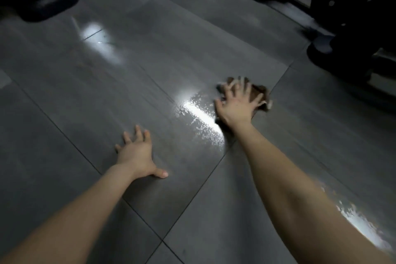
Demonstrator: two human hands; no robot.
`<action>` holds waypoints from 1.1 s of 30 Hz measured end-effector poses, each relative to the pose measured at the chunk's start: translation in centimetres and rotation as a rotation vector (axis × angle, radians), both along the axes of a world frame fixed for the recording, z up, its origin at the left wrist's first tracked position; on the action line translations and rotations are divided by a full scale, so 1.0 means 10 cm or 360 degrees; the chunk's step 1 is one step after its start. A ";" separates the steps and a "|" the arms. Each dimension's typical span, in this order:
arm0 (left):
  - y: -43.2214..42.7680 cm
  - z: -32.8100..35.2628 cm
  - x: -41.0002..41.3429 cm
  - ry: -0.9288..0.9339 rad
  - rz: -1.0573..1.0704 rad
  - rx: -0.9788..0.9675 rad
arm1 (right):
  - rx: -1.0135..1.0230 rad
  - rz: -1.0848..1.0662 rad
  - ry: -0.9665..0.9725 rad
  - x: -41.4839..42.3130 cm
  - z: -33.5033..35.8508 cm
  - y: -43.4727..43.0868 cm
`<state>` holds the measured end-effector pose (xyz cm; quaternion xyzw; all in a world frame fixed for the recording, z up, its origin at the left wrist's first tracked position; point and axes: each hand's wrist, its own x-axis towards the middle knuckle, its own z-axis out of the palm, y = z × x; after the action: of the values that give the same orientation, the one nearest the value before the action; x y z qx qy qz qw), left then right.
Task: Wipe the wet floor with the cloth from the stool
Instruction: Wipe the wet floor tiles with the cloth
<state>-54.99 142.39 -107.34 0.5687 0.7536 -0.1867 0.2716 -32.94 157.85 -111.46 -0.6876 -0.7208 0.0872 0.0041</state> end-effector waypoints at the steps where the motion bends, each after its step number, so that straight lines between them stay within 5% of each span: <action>1: 0.04 0.01 0.02 0.0002 0.0026 -0.0022 | 0.0036 0.0303 0.0020 -0.36 0.00 -0.01; 5: 0.11 0.06 0.06 -0.0022 0.0078 -0.0120 | -0.0005 0.1298 0.0066 -1.09 -0.01 -0.17; 7: 0.11 0.09 0.05 -0.0043 0.0106 -0.0136 | 0.0079 0.1097 0.0136 -0.83 0.00 0.13; 11: 0.10 0.10 0.08 -0.0037 0.0089 -0.0139 | -0.0019 0.0059 0.0076 0.06 0.00 0.89; 14: 0.14 0.11 0.07 -0.0015 0.0064 -0.0146 | -0.0135 -0.0314 0.0011 -0.03 0.06 1.16; 16: 0.15 0.11 0.06 -0.0010 0.0044 -0.0152 | -0.0168 -0.0171 -0.0027 -0.48 0.05 1.24; 21: 0.15 0.09 0.06 0.0024 0.0013 -0.0161 | -0.0081 0.0802 -0.0026 -1.82 0.05 0.86; 25: 0.14 0.08 0.06 0.0035 0.0023 -0.0149 | -0.0009 0.1398 0.0022 -2.01 0.02 0.33; 27: 0.13 0.07 0.05 0.0027 0.0036 -0.0142 | 0.0051 0.1374 0.0033 -1.65 -0.02 0.39; 33: 0.13 0.08 0.05 0.0020 0.0039 -0.0140 | 0.0129 0.0569 0.0009 -0.01 -0.11 0.20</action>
<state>-54.50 143.64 -106.55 0.5457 0.7533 -0.2199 0.2939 -33.08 159.84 -112.59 -0.5476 -0.8344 0.0594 0.0183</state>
